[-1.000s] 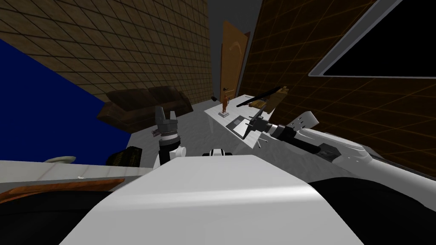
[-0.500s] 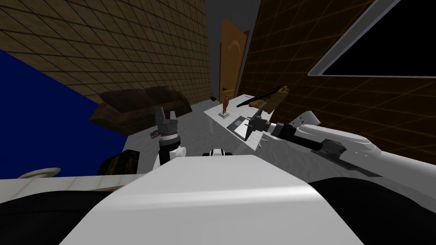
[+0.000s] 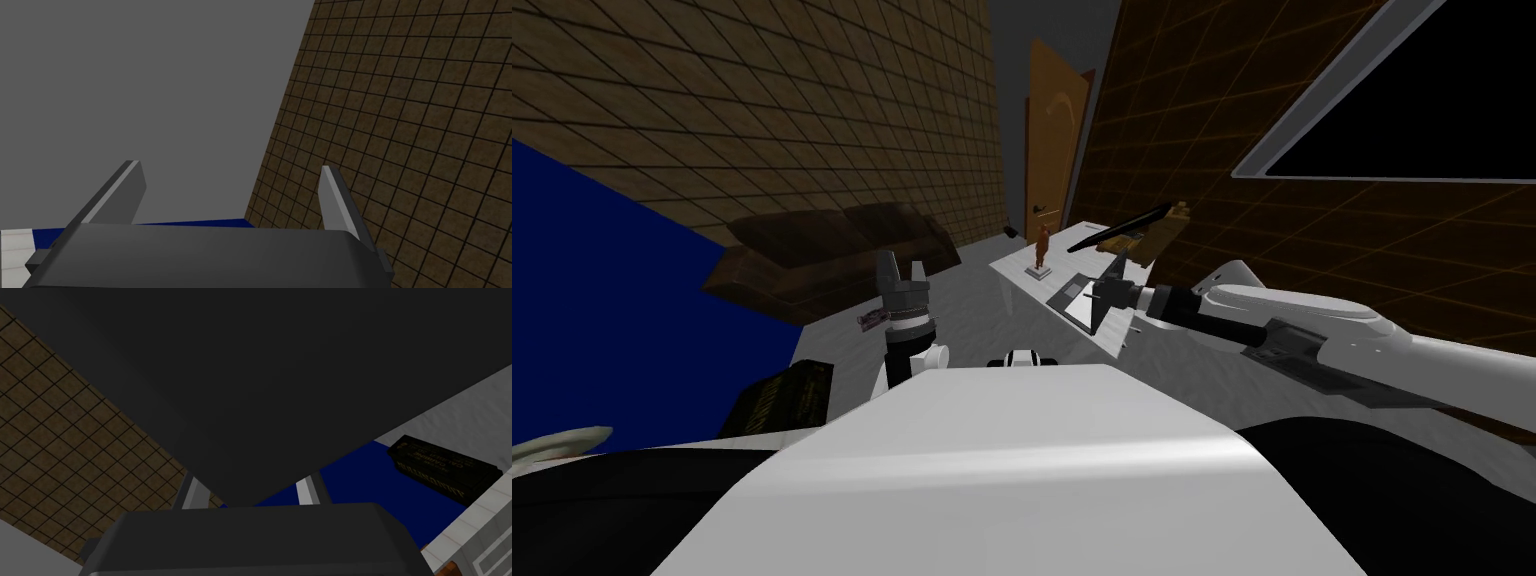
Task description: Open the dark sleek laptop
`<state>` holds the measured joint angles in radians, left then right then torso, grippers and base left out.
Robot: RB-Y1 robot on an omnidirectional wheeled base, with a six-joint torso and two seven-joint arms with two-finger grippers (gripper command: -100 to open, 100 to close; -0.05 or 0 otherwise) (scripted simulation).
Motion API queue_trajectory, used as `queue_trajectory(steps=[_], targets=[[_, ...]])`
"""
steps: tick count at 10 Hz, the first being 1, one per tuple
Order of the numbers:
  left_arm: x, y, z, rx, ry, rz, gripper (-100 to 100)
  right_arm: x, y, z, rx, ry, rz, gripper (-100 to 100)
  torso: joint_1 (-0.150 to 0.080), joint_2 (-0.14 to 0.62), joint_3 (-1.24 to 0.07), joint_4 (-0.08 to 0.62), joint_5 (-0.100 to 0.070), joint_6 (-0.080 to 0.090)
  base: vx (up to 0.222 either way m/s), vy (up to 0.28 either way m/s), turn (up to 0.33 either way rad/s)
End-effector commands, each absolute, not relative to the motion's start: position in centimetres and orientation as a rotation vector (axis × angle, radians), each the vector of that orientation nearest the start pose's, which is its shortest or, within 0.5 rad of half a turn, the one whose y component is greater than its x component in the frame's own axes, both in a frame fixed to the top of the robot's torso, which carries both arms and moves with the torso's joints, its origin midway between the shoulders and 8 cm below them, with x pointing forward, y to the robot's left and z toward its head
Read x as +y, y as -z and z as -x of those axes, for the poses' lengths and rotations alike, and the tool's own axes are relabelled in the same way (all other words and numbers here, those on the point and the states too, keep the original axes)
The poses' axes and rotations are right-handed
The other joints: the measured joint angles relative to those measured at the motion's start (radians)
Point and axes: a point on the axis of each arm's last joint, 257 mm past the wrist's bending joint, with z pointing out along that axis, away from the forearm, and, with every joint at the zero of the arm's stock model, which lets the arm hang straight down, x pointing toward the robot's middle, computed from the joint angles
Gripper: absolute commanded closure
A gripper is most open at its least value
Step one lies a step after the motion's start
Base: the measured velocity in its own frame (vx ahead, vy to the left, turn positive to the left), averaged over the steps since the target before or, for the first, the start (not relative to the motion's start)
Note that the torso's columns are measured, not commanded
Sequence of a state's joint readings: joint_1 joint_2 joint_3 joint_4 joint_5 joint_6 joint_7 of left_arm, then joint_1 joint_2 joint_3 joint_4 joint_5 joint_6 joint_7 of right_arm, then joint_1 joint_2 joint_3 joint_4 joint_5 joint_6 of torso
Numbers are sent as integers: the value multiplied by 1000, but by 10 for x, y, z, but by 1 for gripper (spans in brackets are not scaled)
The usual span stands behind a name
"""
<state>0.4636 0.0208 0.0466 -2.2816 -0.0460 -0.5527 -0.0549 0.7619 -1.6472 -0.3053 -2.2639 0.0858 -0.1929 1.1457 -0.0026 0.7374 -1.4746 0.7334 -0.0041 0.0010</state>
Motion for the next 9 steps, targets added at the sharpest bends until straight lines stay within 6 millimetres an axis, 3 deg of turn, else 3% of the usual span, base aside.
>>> queue_trajectory(steps=[1,9], targets=[[280,-47,-335,604,1208,518,0,-250,99,-375,1305,175,1514,100,-2,1,0,3,1,0,45,28,-74],[280,-47,-335,604,1208,518,0,-235,120,-374,1372,132,1655,100,0,0,-1,1,1,0,47,27,-65]])
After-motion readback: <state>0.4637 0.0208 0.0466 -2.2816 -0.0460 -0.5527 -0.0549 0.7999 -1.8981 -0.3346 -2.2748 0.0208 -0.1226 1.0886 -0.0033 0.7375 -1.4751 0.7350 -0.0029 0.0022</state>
